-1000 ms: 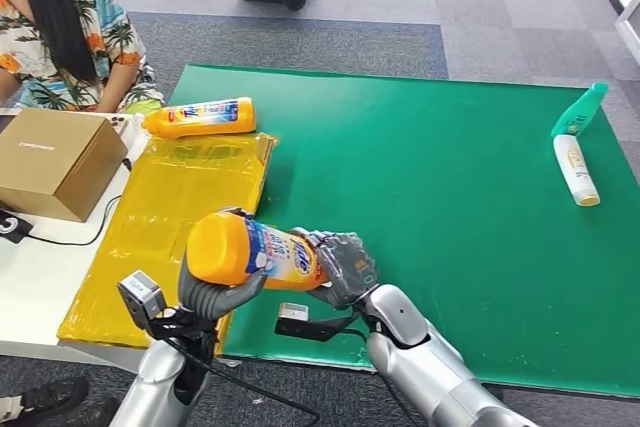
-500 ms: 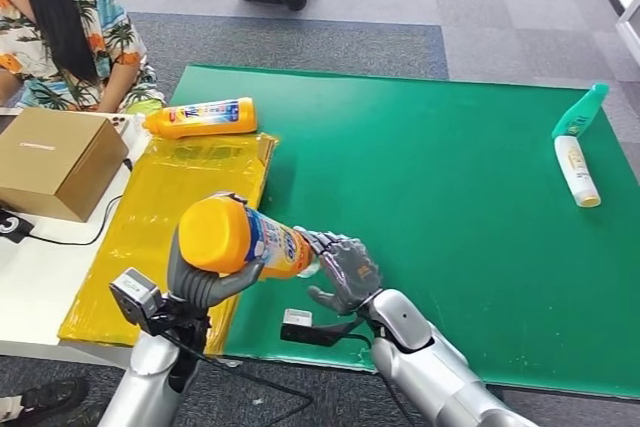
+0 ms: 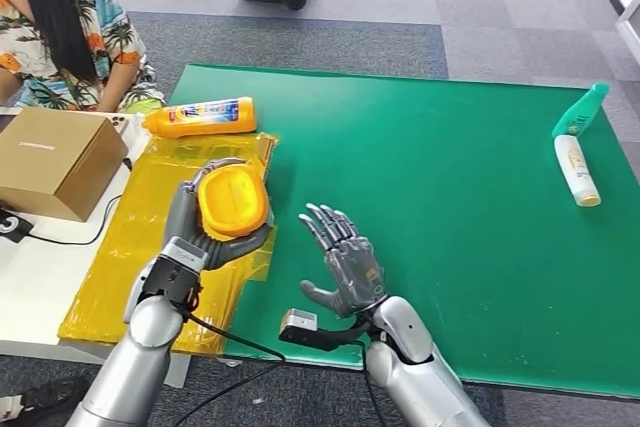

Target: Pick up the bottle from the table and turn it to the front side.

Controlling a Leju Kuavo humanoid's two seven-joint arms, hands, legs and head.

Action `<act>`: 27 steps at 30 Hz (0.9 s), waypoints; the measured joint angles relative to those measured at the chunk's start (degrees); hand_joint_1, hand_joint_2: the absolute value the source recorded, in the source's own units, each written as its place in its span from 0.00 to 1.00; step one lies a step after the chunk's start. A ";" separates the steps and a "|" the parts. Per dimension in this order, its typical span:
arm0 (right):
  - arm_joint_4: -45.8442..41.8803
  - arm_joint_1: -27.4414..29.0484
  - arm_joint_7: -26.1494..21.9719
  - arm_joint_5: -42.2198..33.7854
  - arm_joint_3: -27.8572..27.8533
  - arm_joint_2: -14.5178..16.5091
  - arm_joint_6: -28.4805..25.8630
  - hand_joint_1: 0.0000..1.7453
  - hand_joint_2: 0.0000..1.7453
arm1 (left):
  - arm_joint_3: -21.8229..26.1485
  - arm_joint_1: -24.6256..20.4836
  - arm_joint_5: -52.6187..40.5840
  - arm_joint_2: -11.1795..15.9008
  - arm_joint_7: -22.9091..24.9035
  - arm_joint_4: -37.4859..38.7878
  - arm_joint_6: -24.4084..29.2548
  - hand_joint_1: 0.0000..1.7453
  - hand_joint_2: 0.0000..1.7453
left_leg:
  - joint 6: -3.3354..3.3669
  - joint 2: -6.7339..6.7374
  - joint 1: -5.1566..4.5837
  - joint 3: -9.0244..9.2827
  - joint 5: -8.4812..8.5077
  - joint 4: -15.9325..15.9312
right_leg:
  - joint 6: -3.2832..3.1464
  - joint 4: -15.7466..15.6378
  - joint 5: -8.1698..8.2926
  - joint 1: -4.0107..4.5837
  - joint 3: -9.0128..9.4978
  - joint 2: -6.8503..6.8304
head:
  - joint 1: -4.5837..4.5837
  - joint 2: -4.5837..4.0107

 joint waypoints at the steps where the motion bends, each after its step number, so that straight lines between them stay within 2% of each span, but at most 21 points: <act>1: -0.54 0.30 -0.05 0.08 -0.82 0.14 0.00 0.00 1.00 | -0.12 -0.15 -0.09 0.21 0.08 0.02 0.04 1.00 1.00 | 0.00 0.00 0.00 0.00 0.00 0.00 | 0.00 0.00 0.00 -0.01 0.00 0.00 | 0.00 0.01; 6: -2.24 1.44 -1.20 0.78 -3.42 0.89 0.00 0.00 1.00 | -0.41 -0.87 -1.88 0.99 1.41 0.27 0.96 1.00 1.00 | 0.02 0.00 -0.01 0.00 -0.01 0.00 | 0.01 -0.01 0.01 -0.02 0.00 0.00 | -0.01 0.00; 10: -2.83 2.24 -3.33 2.59 -6.78 2.25 0.00 0.00 1.00 | -1.17 -1.96 -9.36 2.91 6.86 1.62 3.05 1.00 1.00 | 0.00 0.00 -0.01 0.01 0.00 0.00 | 0.00 -0.01 0.01 0.00 -0.02 0.00 | -0.02 -0.01; 14: -2.83 2.97 -3.24 3.69 -8.70 2.91 0.00 0.00 1.00 | -1.54 -2.65 -16.31 5.04 11.15 3.33 5.02 1.00 1.00 | -0.02 0.00 0.00 0.01 0.01 0.00 | 0.00 0.00 0.01 0.02 -0.02 0.00 | -0.02 -0.01; 21: -3.38 3.99 -1.92 5.38 -10.46 3.38 0.00 0.00 1.00 | -3.40 -4.39 -24.61 8.87 19.50 7.49 1.68 1.00 1.00 | -0.02 0.00 0.00 0.00 0.01 0.00 | 0.00 0.00 0.01 0.00 -0.01 0.00 | -0.01 0.00; 27: -4.15 4.90 -0.92 6.42 -11.07 3.38 0.00 0.00 1.00 | -5.09 -6.18 -27.65 10.90 22.97 11.21 0.17 1.00 1.00 | -0.02 0.00 -0.01 0.02 0.01 0.00 | 0.00 0.00 0.01 0.00 0.01 0.01 | -0.01 -0.01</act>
